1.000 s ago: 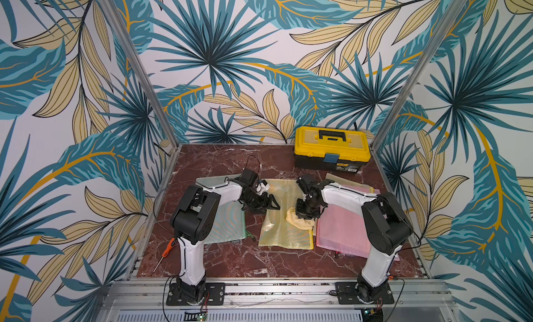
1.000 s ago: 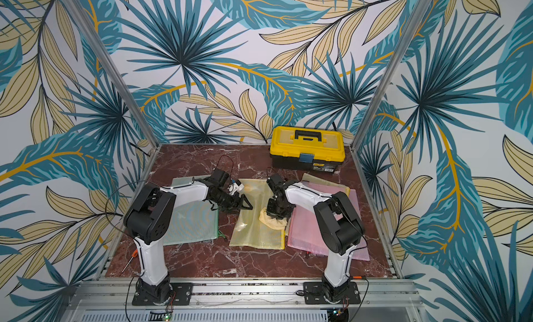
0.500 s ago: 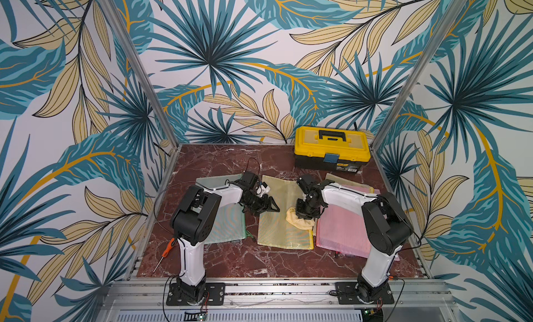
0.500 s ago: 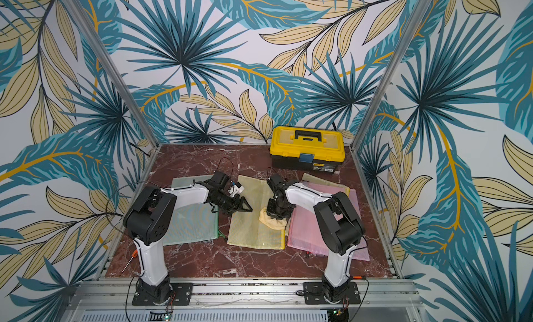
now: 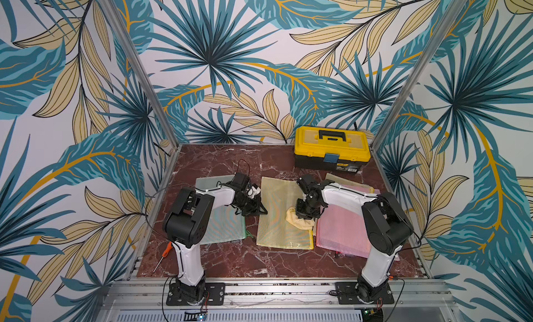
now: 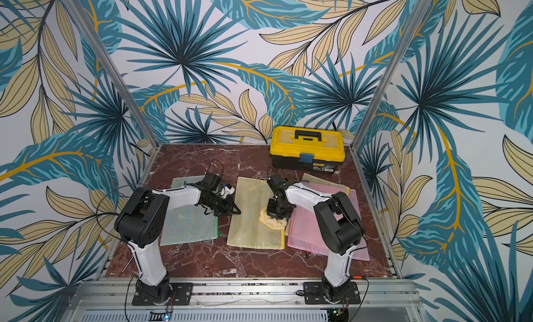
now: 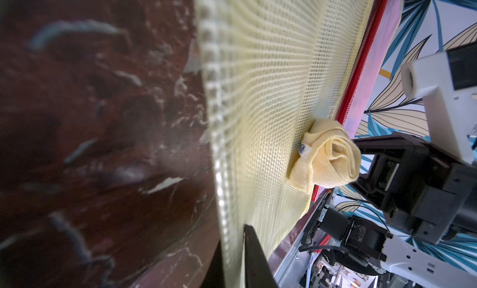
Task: Wipe the document bag
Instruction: Wipe the dirt from the document bag.
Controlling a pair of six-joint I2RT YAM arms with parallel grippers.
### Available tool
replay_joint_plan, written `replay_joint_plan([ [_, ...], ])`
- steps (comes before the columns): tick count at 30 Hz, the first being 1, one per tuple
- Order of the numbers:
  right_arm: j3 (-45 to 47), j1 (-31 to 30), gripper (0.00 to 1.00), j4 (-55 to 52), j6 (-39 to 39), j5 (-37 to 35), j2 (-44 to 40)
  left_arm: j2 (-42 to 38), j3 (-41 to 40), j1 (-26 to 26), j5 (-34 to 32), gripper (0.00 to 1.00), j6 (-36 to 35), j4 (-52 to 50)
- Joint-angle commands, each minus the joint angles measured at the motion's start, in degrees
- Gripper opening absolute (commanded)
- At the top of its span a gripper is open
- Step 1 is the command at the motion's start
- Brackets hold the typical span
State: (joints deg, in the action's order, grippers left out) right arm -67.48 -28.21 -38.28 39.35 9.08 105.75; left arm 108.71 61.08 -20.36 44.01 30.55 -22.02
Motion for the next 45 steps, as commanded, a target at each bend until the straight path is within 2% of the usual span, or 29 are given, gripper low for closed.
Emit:
replay_joint_plan([
  [1,1.9,-0.6,0.0,-0.2,-0.6,-0.2,3.5,-1.0,-0.9,0.0,-1.2,0.11,-0.3,0.0],
  [7,0.9,-0.9,0.0,-1.5,-0.7,-0.9,2.2,-2.2,-4.0,0.0,-4.2,0.23,-0.2,-0.7],
  [8,0.4,-1.1,0.0,-2.0,-0.8,-1.2,2.1,-2.4,-4.8,0.0,-4.6,0.21,-0.3,-0.7],
  [12,-2.6,-2.0,0.0,-4.1,-1.1,-2.3,2.4,-2.9,-7.3,0.0,-5.8,0.0,-0.8,-0.7],
  [16,-8.2,-4.7,0.0,-6.4,-1.1,-3.5,3.6,-2.8,-8.5,-0.4,-6.5,0.0,-0.9,-0.7],
  [20,-15.4,-8.3,0.0,-5.5,-0.6,-0.1,6.7,-2.4,-8.6,-0.6,-7.4,0.0,-0.9,-0.7],
  [24,-23.2,-9.9,0.0,-3.3,0.6,4.0,12.6,-2.8,-8.6,-0.6,-7.4,0.0,-0.8,-0.7],
  [34,-54.8,-9.1,0.0,-15.6,-2.2,-2.7,35.5,-3.6,-9.2,-0.6,-6.8,0.0,-1.2,-0.7],
  [41,-73.5,-1.0,0.0,-24.7,-2.5,-8.9,46.7,-4.3,-8.5,-0.6,-6.0,0.0,-1.2,-0.7],
  [43,-75.4,0.4,0.0,-25.6,-2.9,-8.1,47.3,-4.0,-8.0,-0.5,-5.7,0.0,-1.2,-0.7],
  [45,-73.4,-0.3,0.0,-24.3,-3.5,-6.6,45.3,-3.6,-7.8,-0.5,-5.6,0.0,-1.1,-0.7],
])
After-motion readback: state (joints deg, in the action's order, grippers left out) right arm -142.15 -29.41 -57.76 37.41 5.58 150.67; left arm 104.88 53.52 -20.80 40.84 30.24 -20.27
